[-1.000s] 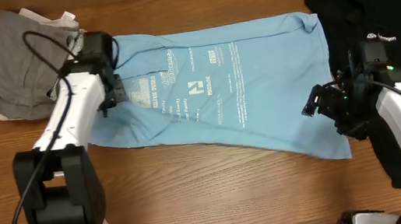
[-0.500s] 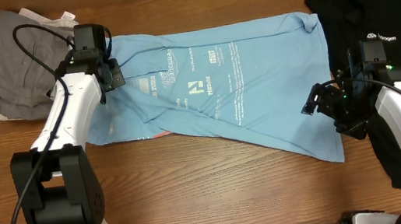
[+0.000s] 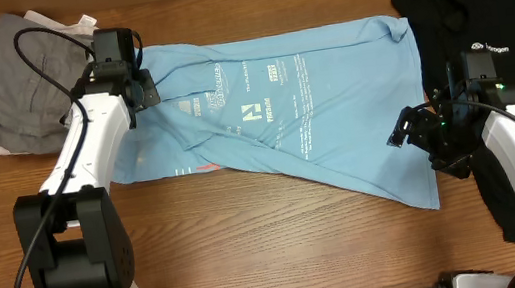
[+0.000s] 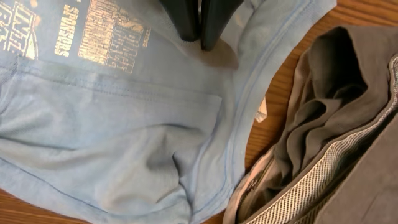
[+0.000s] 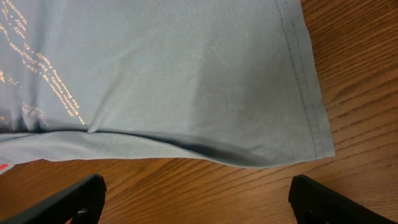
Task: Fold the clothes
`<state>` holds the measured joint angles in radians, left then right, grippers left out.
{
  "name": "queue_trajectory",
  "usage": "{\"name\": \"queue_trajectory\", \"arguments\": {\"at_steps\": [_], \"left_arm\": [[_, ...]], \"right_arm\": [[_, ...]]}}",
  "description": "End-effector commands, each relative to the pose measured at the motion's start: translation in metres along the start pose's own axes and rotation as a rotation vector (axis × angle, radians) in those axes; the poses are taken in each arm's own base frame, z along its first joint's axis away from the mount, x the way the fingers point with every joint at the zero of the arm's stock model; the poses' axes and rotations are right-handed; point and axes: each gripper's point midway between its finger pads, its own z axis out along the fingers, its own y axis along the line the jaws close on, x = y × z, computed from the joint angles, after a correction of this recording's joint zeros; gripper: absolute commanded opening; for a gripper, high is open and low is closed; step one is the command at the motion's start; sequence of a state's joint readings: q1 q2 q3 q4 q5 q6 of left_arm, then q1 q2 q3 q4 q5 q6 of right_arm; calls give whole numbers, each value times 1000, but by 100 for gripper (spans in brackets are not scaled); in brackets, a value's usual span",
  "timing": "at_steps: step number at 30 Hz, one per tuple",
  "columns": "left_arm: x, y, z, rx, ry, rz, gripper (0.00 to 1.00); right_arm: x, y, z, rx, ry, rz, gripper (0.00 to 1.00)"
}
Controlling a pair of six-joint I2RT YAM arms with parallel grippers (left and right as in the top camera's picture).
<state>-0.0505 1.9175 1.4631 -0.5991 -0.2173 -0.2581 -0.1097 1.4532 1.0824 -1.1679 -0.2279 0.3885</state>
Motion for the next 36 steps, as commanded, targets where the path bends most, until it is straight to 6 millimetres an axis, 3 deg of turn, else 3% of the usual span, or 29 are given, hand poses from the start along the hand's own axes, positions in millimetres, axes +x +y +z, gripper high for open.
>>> {"name": "queue_trajectory", "arguments": {"at_steps": [1,8,17,23,28,33,36], "left_arm": [[-26,1,-13,-15,-62,0,4],[-36,13,-17,-80,-96,-9,4],[-55,9,-18,-64,-174,-32,4],[-53,8,-16,-64,-167,-30,6],[-47,10,-15,-71,-143,-23,48],[-37,14,-24,-74,-85,-10,65],[-31,15,-49,-55,-13,7,68]], "right_arm": [[0,-1,0,6,-8,-3,99],[0,-1,0,7,-8,-3,99],[-1,0,0,4,-13,-4,99],[-2,0,0,3,-15,-5,99],[-1,0,0,4,-14,-5,99],[3,-2,0,14,6,10,98],[10,-20,-1,105,17,111,98]]}}
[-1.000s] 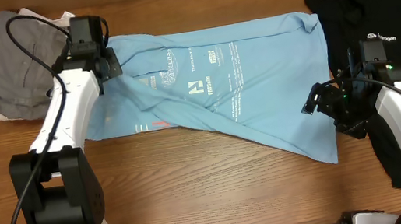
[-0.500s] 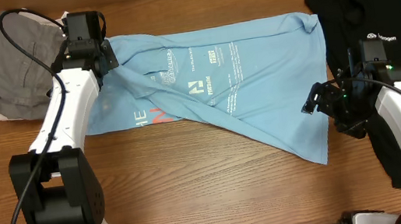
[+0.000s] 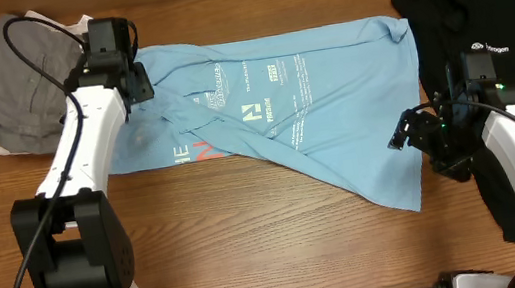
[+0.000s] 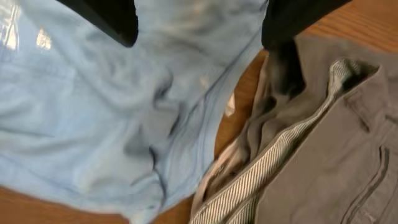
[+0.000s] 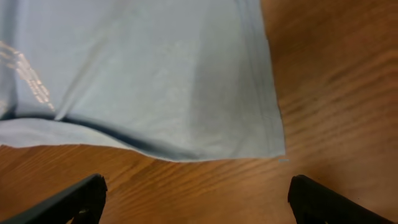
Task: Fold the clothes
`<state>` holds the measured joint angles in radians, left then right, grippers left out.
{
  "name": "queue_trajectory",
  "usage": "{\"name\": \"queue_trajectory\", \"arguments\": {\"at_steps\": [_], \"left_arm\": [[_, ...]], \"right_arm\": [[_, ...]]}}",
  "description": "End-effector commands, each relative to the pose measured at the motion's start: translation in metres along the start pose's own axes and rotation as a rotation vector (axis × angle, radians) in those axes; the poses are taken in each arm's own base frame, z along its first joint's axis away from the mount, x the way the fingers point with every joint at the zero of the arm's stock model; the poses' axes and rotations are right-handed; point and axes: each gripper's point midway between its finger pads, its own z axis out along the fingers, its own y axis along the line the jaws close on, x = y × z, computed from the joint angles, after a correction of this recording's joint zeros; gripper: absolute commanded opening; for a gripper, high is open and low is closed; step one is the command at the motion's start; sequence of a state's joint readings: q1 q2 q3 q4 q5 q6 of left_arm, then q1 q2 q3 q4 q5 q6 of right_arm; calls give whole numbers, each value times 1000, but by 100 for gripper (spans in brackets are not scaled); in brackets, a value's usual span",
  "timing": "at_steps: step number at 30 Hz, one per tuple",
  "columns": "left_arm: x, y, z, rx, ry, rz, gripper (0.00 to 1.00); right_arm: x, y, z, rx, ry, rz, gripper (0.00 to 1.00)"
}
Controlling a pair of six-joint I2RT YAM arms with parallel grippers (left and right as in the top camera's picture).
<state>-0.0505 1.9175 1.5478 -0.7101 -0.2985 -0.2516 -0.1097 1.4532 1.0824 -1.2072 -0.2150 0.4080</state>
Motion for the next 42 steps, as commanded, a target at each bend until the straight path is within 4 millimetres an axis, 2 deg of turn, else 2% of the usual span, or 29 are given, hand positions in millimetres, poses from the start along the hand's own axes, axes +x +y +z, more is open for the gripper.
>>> {"name": "queue_trajectory", "arguments": {"at_steps": [1,5,9,13,18,21,24,25,27,31,32,34,35,36,40,42], "left_arm": [[-18,3,-39,39,0,-3,68],[-8,-1,-68,107,89,15,69],[8,0,-70,108,157,30,67],[9,3,-68,92,160,31,68],[7,2,-68,95,151,29,69],[6,2,-68,96,148,28,70],[6,2,-68,96,148,28,70],[6,2,-68,96,149,28,70],[6,2,-68,96,148,28,70],[7,2,-67,95,150,29,70],[7,2,-67,95,150,29,70],[7,2,-66,95,152,29,70],[7,2,-66,95,152,29,70],[7,2,-66,94,152,30,70],[7,2,-66,93,151,36,70],[7,9,-66,54,147,52,70]], "right_arm": [[4,-19,-1,104,-8,116,100],[17,-34,12,158,26,216,100],[34,-44,49,135,69,273,100],[37,-51,71,125,54,323,90],[29,-62,82,154,-13,348,82],[30,-65,92,145,-28,358,65],[38,-69,99,144,-9,361,62],[39,-66,100,128,-2,361,61],[40,-63,101,109,8,360,48],[43,-62,101,107,23,360,42],[43,-62,101,107,23,360,34],[43,-62,101,107,22,360,28],[43,-62,101,106,21,360,13],[42,-62,101,107,17,359,4],[29,-52,95,69,-17,349,4],[16,-41,77,39,-55,311,4]]}}
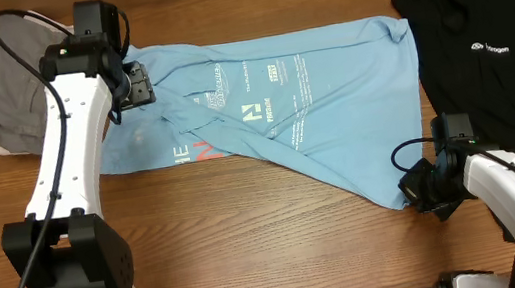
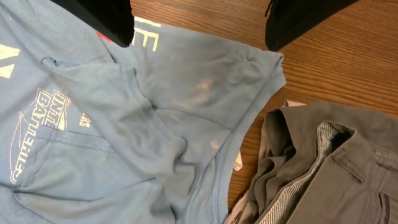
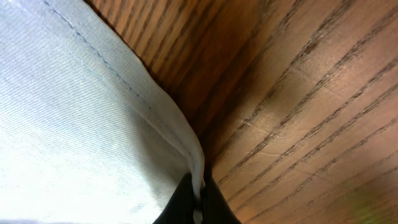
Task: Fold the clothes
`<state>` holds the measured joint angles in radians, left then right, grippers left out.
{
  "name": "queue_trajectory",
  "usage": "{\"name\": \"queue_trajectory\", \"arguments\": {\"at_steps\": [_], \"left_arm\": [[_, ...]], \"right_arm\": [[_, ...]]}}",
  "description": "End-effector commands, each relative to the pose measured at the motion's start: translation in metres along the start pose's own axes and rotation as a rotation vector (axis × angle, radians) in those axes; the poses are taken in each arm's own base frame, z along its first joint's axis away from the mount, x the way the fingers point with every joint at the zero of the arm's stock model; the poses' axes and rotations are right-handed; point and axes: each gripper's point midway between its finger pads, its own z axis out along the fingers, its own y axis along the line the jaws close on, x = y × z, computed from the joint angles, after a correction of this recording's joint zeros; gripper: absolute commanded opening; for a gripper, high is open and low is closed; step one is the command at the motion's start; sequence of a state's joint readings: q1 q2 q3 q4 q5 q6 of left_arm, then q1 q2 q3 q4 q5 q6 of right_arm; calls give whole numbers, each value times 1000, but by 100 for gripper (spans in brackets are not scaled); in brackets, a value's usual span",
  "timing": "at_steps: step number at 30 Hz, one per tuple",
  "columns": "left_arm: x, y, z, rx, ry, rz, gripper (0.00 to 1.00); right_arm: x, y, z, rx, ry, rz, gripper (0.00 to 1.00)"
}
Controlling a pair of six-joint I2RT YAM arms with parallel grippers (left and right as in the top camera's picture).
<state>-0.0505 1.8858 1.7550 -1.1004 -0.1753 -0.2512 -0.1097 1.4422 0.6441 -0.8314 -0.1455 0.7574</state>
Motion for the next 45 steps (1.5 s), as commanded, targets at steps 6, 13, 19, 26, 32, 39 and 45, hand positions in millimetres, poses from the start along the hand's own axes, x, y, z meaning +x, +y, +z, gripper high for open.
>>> {"name": "queue_trajectory", "arguments": {"at_steps": [6,13,19,26,32,39,45], "left_arm": [[6,13,-8,-54,23,24,67],[12,15,-8,-60,45,30,66],[17,17,-8,-66,68,34,64],[14,15,-8,-61,56,32,64],[10,14,-8,-57,39,28,64],[5,12,-7,-49,19,24,65],[1,-6,-7,50,7,69,63]], "right_arm": [[-25,42,-85,-106,-148,-130,4],[-10,31,-121,-95,-159,-166,4],[10,15,-141,-108,-173,-169,4],[-9,38,-184,-231,-351,-219,4],[-58,89,-170,-290,-423,-256,4],[-105,128,-113,-273,-401,-270,4],[-124,147,-107,-317,-452,-288,4]]}}
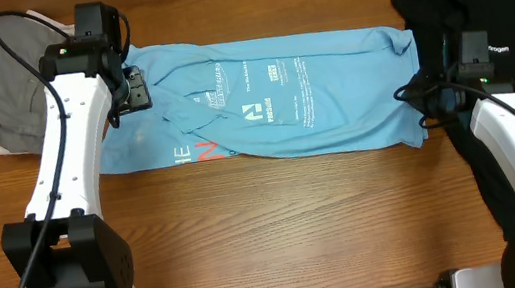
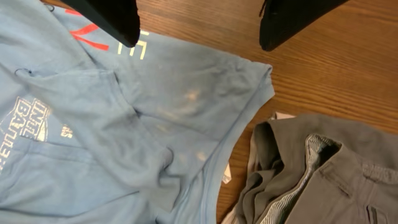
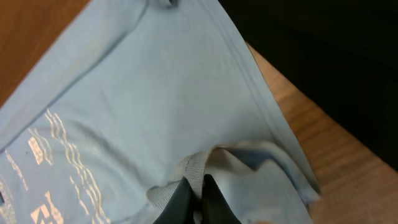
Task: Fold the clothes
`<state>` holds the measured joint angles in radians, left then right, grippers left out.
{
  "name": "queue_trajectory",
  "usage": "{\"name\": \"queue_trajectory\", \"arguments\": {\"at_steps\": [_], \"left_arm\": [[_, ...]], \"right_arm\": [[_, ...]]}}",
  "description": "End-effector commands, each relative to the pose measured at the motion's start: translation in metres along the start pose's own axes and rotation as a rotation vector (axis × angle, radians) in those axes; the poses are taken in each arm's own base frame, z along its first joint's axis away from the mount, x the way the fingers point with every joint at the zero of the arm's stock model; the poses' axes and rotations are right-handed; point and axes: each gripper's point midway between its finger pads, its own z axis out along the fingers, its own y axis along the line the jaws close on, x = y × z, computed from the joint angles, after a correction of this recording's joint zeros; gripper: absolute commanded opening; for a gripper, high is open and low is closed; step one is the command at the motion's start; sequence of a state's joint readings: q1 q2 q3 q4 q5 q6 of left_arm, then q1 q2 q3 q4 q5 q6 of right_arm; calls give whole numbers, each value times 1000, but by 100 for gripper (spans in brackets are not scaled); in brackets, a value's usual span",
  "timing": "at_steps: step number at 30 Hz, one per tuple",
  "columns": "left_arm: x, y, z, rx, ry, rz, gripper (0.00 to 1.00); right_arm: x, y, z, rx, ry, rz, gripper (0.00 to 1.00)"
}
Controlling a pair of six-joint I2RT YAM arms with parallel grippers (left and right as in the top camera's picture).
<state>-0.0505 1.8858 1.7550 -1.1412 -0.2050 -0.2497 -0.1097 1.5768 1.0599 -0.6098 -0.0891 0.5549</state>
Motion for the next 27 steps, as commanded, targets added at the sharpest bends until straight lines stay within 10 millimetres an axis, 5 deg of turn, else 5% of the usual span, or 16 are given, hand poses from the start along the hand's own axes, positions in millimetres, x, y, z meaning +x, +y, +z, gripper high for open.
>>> {"name": "queue_trajectory", "arguments": {"at_steps": [1,7,13,19,27], "left_arm": [[-6,-24,-8,145,-24,110,63],[14,-76,-4,355,-8,403,68],[39,-108,33,351,52,499,68],[39,-84,86,166,144,152,65],[22,-76,105,164,105,73,59]], "right_arm": [[-12,10,-4,-28,-46,-22,4],[-9,13,-4,-48,-28,-23,4],[-8,13,-4,-46,-26,-22,4],[-5,10,-4,-35,-13,-20,4],[-5,9,-4,-31,-13,-35,4]]}}
